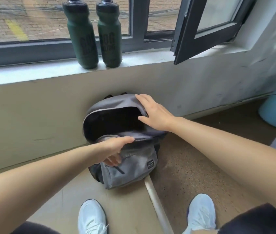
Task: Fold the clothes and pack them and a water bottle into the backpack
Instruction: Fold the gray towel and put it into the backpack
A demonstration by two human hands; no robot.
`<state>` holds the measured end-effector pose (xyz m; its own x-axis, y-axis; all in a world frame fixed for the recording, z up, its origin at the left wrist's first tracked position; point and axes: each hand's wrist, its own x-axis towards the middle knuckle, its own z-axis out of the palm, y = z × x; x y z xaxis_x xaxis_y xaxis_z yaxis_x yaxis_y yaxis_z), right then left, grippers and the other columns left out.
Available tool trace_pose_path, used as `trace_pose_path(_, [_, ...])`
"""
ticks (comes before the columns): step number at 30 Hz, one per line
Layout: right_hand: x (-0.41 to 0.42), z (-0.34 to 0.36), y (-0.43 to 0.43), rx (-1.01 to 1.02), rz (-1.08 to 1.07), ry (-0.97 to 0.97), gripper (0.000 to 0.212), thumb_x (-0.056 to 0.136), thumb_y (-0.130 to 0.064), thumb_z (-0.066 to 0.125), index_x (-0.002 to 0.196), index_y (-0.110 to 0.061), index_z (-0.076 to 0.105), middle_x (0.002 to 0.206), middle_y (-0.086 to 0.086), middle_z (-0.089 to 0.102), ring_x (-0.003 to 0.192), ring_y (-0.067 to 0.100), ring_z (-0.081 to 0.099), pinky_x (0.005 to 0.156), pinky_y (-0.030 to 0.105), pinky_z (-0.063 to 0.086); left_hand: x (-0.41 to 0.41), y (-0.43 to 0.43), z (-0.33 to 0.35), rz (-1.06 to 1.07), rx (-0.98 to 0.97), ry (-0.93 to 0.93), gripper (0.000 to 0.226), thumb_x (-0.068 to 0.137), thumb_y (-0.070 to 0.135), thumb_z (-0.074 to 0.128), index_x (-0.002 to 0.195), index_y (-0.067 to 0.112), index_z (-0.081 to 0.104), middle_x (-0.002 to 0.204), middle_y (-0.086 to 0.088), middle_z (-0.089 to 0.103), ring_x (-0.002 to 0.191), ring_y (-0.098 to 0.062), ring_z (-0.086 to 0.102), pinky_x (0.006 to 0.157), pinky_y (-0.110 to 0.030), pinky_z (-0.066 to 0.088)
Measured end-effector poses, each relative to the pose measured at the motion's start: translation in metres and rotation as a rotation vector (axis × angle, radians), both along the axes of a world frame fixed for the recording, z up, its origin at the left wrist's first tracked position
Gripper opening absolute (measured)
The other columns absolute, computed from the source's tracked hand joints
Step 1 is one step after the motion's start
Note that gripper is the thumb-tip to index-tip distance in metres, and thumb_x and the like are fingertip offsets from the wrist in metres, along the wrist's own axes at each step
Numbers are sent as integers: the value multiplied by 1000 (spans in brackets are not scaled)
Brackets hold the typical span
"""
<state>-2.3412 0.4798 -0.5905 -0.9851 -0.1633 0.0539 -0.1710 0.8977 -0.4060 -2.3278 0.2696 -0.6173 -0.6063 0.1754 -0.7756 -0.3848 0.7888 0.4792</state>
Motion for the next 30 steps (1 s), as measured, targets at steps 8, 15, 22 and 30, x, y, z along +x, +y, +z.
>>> trace_pose_path(8, [94,33,59,325,-9,-125,63,98,-31,63,154,-23,35,154,-1,37,128,26,54,104,41,47,38,114,60,-1001,-173,564,42,95,48,52,73,17,71,66,5,75,64,-16,75,66,-25,53])
trace_pose_path(15, [153,32,128,447,-144,-428,29,99,-37,57,124,-26,63,112,-2,67,103,21,63,79,33,49,30,183,51,-996,85,889,21,95,49,58,82,34,62,85,8,64,85,-19,60,72,-30,44])
trace_pose_path(22, [190,50,186,100,-501,-320,12,95,-39,67,88,-30,66,79,-13,62,74,4,59,58,19,38,38,231,35,-770,454,620,15,93,33,63,83,29,74,74,13,76,71,-6,73,81,-41,63])
trace_pose_path(30, [272,89,220,-60,-940,171,11,86,-26,72,76,-28,67,67,-11,62,76,17,63,78,37,55,101,301,56,-587,663,535,18,98,19,61,88,20,75,81,-1,77,78,-17,73,75,-33,61])
